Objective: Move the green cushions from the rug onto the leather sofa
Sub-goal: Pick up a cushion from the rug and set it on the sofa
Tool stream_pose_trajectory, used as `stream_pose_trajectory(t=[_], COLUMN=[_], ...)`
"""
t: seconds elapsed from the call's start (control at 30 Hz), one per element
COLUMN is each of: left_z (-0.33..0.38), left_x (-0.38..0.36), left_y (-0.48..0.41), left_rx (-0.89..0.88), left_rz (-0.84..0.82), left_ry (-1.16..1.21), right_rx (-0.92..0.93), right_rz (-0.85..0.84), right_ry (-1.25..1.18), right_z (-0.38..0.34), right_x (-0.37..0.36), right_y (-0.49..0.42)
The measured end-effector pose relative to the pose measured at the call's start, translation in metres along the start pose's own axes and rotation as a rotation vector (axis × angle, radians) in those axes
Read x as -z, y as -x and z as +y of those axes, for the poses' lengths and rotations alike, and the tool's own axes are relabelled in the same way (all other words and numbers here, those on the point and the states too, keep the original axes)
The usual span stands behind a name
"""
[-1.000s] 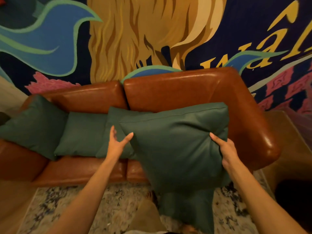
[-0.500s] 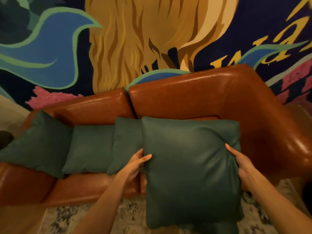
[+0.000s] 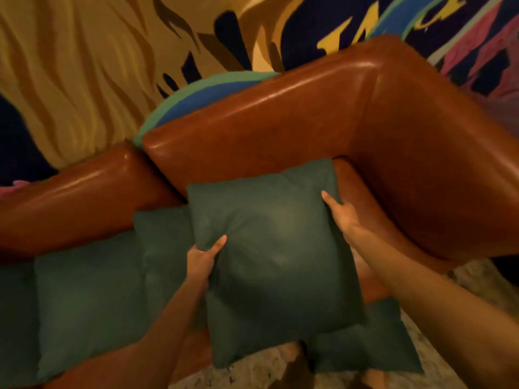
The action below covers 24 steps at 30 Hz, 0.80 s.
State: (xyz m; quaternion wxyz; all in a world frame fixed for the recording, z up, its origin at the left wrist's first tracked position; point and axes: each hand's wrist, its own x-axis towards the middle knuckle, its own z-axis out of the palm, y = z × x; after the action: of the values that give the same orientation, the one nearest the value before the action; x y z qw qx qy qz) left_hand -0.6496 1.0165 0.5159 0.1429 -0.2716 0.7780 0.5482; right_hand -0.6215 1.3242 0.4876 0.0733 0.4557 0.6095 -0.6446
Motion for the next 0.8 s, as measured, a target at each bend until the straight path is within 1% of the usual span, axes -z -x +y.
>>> stream_pose_trajectory(t=[0.07, 0.1, 0.17, 0.23, 0.27, 0.33, 0.43, 0.5, 0.6, 0.63, 0.67, 0.73, 0.8], left_z=[-0.003, -0.004, -0.014, -0.024, -0.029, -0.041, -0.060, -0.068, -0.067, -0.065, -0.062, -0.062, -0.068], left_x=[-0.008, -0.015, -0.033, -0.054, -0.062, -0.074, -0.075, -0.073, -0.073, -0.073, -0.072, -0.070, -0.073], left_y=[-0.035, -0.050, -0.073, -0.094, -0.105, -0.128, -0.153, -0.152, -0.139, -0.134, -0.127, -0.107, -0.080], left_rx=[-0.008, -0.020, -0.038, -0.038, -0.013, 0.042, 0.003, -0.025, -0.051, -0.086, -0.166, -0.406, -0.616], left_rz=[0.000, -0.001, -0.009, -0.034, -0.041, -0.034, 0.007, 0.006, -0.007, 0.018, 0.052, 0.093, 0.060], left_ry=[0.008, -0.001, -0.025, -0.046, -0.039, -0.027, -0.063, -0.049, -0.001, -0.035, -0.108, -0.304, -0.448], right_rx=[0.102, 0.120, 0.069, 0.021, 0.024, 0.086, 0.151, 0.178, 0.238, 0.242, 0.237, 0.204, 0.161], right_rz=[0.001, -0.023, -0.098, -0.186, -0.215, -0.215, -0.199, -0.199, -0.155, -0.142, -0.121, -0.084, -0.076], right_ry=[0.052, 0.079, 0.147, 0.283, 0.377, 0.512, 0.558, 0.541, 0.521, 0.496, 0.467, 0.412, 0.370], right_z=[0.005, 0.014, 0.046, 0.083, 0.097, 0.122, 0.133, 0.133, 0.135, 0.137, 0.140, 0.152, 0.166], right_x=[-0.015, -0.021, -0.032, -0.045, -0.052, -0.065, -0.073, -0.070, -0.052, -0.046, -0.040, -0.025, -0.009], right_y=[-0.020, -0.028, -0.039, -0.049, -0.052, -0.062, -0.070, -0.070, -0.066, -0.065, -0.063, -0.057, -0.045])
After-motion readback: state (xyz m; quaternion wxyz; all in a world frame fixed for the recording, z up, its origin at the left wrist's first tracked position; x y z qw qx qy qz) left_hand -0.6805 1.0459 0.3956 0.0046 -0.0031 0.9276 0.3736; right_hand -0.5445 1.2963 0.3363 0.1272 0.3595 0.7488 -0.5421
